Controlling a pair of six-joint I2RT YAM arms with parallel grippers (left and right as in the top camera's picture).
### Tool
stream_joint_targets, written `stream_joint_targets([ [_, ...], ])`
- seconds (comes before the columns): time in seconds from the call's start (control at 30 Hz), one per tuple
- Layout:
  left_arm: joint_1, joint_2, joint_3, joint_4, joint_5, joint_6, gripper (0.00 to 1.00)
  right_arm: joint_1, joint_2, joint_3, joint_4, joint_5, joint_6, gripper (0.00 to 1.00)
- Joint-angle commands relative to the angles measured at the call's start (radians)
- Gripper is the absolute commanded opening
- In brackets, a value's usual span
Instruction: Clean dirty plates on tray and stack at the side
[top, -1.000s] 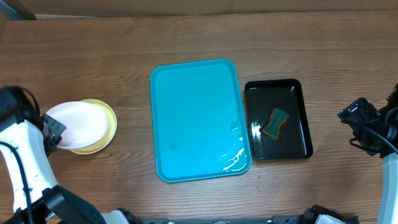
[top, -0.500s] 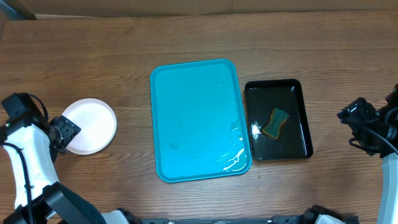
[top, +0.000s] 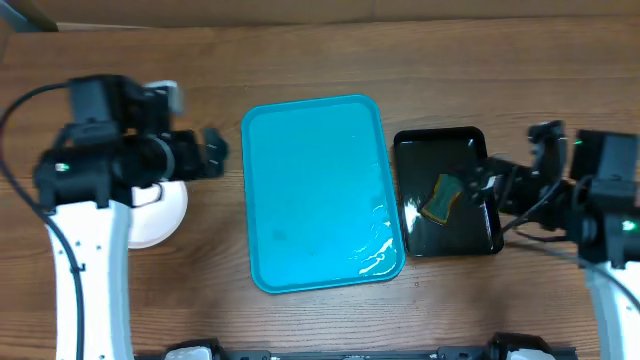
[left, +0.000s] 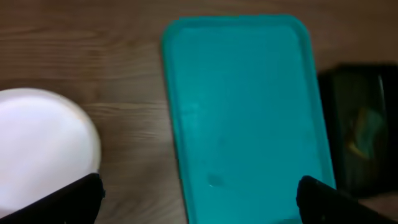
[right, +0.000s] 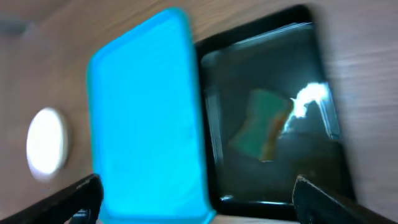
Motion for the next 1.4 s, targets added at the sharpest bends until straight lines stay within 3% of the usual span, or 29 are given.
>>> stream_joint_targets([
  [0.0,-0.123,-0.027,0.017,-0.024,-0.078,0.061,1.0,0.106,-0.05,0.014,0.03,-0.035,-0.035,1.0],
  [0.2,-0.213,-0.004,0.015,-0.018,-0.105,0.057,1.0,0.164,-0.043,0.014,0.045,-0.04,-0.035,1.0],
  [0.73,-0.219,0.051,0.015,-0.008,-0.106,0.058,1.0,0.169,-0.076,0.01,0.036,-0.019,-0.045,1.0],
  [0.9,-0.219,0.053,0.015,-0.008,-0.106,0.057,1.0,0.169,-0.28,-0.089,0.227,0.145,-0.046,1.0],
  [1.1,-0.219,0.053,0.015,-0.008,-0.107,0.058,1.0,0.148,-0.594,-0.328,0.417,0.304,-0.046,1.0],
  [1.37,-0.219,0.053,0.015,-0.008,-0.106,0.058,1.0,0.092,-0.865,-0.646,0.593,0.349,-0.046,1.0],
])
